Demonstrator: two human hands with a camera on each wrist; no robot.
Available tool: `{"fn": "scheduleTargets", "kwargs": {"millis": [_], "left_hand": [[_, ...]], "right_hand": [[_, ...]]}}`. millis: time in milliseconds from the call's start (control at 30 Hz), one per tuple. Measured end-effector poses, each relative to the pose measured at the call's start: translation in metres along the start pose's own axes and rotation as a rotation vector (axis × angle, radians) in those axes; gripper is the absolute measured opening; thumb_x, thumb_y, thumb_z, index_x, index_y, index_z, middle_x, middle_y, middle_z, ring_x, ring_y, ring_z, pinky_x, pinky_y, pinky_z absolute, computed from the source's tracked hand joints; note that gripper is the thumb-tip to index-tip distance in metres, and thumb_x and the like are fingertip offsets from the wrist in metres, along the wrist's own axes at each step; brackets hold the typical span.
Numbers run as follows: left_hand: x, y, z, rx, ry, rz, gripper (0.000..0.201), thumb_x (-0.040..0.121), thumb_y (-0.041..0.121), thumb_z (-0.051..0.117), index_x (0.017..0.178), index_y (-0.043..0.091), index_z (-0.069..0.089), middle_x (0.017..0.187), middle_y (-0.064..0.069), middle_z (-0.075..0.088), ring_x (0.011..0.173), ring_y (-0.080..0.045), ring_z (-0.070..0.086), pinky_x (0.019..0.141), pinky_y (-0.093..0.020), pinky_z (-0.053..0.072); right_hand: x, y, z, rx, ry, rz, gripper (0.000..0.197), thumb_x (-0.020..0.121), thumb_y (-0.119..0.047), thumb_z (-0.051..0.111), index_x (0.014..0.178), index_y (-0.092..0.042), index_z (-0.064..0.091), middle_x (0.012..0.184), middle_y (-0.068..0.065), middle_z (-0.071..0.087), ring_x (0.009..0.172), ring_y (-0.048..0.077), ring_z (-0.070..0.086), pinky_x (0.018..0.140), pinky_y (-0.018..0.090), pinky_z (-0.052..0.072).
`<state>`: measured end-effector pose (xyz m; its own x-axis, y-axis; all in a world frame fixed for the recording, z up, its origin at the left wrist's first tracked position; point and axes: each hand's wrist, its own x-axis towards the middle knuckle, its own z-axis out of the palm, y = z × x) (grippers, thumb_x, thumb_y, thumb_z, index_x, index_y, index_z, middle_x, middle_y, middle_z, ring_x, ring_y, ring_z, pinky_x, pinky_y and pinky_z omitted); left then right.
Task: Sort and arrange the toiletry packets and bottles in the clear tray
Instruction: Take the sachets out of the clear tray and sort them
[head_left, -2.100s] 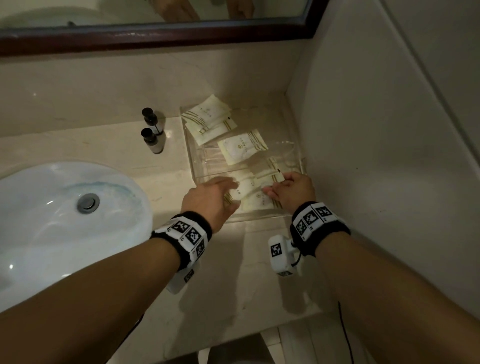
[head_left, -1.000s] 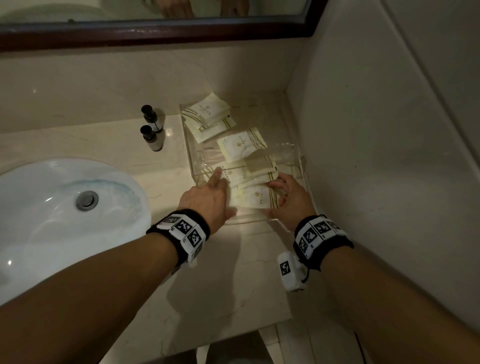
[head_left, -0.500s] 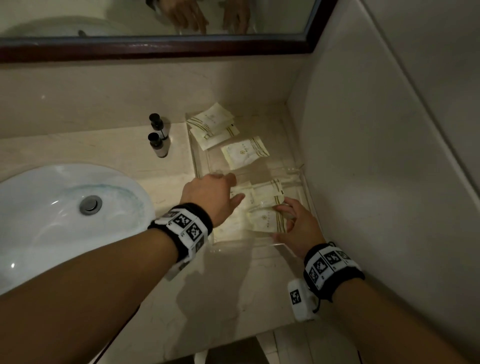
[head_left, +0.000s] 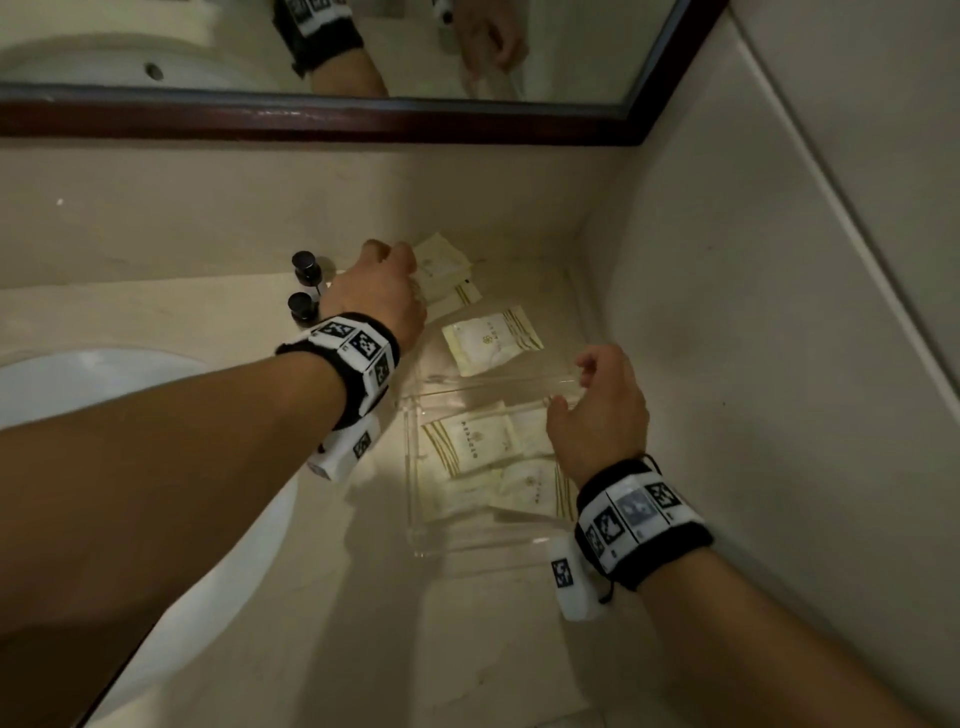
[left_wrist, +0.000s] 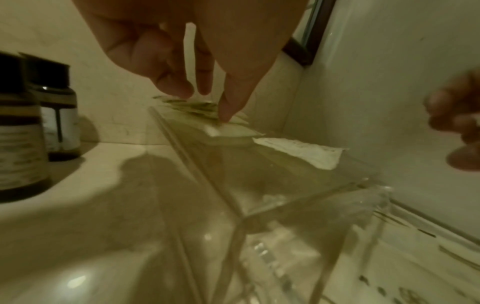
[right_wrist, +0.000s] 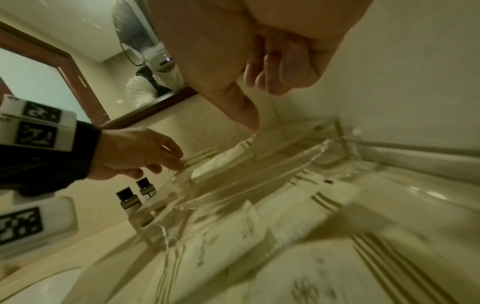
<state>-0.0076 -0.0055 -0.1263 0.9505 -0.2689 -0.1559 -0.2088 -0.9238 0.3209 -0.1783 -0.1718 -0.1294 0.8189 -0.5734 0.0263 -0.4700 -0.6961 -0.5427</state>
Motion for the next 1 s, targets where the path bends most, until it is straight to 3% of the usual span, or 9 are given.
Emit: {"fn": "scheduleTargets", "kwargs": {"millis": [100,233,400,533,633,733,800,867,1000], "left_hand": [[0.006,-0.003,0.005,0.027,-0.031,-0.015,0.041,0.085,0.031,0.064,0.122,0.022,0.051,0.122,-0.010,0.056,0.099,-0.040,0.062,0.072,-0.040,0.047],[0.009,-0.006,0.002,-0.003,0.003,0.019,0.027,0.088,0.031,0.059,0.113,0.021,0.060,0.110,-0.011,0.065,0.094,-0.038,0.063,0.071,-0.038,0.049],[0.003,-0.012,-0.009,-0.094,0.082,0.041,0.018,0.093,0.032,0.055,0.102,0.021,0.066,0.094,-0.011,0.068,0.084,-0.038,0.063,0.069,-0.039,0.051],[-0.006,-0.020,-0.011,-0.180,0.126,0.056,0.012,0.092,0.029,0.058,0.095,0.021,0.065,0.073,0.001,0.054,0.074,-0.030,0.054,0.062,-0.032,0.039],[-0.014,-0.023,-0.011,-0.228,0.142,0.067,0.011,0.093,0.028,0.058,0.096,0.020,0.065,0.063,0.007,0.042,0.073,-0.024,0.046,0.064,-0.031,0.038],[-0.025,-0.024,-0.012,-0.291,0.157,0.110,0.011,0.092,0.026,0.060,0.094,0.017,0.065,0.069,0.000,0.057,0.066,-0.021,0.050,0.063,-0.027,0.040],[-0.034,-0.025,-0.011,-0.334,0.155,0.144,0.010,0.090,0.026,0.063,0.092,0.017,0.066,0.074,-0.001,0.066,0.064,-0.020,0.058,0.062,-0.027,0.047],[-0.045,-0.025,-0.006,-0.398,0.142,0.199,0.009,0.088,0.024,0.066,0.090,0.016,0.067,0.080,-0.002,0.071,0.067,-0.021,0.065,0.065,-0.033,0.057],[-0.071,-0.020,0.008,-0.430,0.143,0.336,0.011,0.085,0.022,0.066,0.087,0.012,0.066,0.082,-0.004,0.072,0.068,-0.024,0.068,0.064,-0.041,0.059]], "right_hand": [[0.015,-0.013,0.003,-0.077,-0.127,-0.106,0.042,0.078,-0.007,0.064,0.116,-0.022,0.054,0.112,-0.004,0.059,0.094,0.018,0.058,0.078,0.027,0.046],[0.035,-0.024,0.014,-0.168,-0.256,-0.268,0.055,0.079,-0.003,0.062,0.130,-0.021,0.053,0.127,0.000,0.057,0.104,0.022,0.059,0.085,0.032,0.051],[0.059,-0.028,0.036,-0.246,-0.376,-0.375,0.044,0.078,-0.003,0.059,0.119,-0.018,0.063,0.124,0.001,0.059,0.101,0.026,0.060,0.082,0.039,0.053],[0.065,-0.026,0.043,-0.220,-0.345,-0.406,0.028,0.083,-0.009,0.055,0.104,-0.017,0.072,0.111,0.002,0.066,0.094,0.026,0.063,0.078,0.039,0.054],[0.066,-0.024,0.042,-0.218,-0.324,-0.404,0.018,0.086,-0.012,0.055,0.091,-0.016,0.071,0.099,0.001,0.067,0.086,0.025,0.062,0.072,0.040,0.054],[0.061,-0.023,0.038,-0.181,-0.277,-0.411,0.013,0.086,-0.012,0.056,0.086,-0.014,0.069,0.092,0.001,0.066,0.080,0.024,0.060,0.067,0.039,0.053],[0.054,-0.021,0.031,-0.151,-0.198,-0.402,0.009,0.087,-0.015,0.058,0.084,-0.015,0.067,0.089,-0.001,0.064,0.075,0.021,0.059,0.063,0.034,0.050],[0.042,-0.016,0.021,-0.150,-0.130,-0.380,0.006,0.088,-0.018,0.060,0.083,-0.018,0.064,0.087,-0.005,0.062,0.072,0.017,0.057,0.060,0.029,0.047],[0.014,0.007,0.002,-0.119,-0.075,-0.326,0.006,0.086,-0.016,0.063,0.081,-0.019,0.060,0.085,-0.005,0.062,0.069,0.018,0.057,0.061,0.032,0.049]]}}
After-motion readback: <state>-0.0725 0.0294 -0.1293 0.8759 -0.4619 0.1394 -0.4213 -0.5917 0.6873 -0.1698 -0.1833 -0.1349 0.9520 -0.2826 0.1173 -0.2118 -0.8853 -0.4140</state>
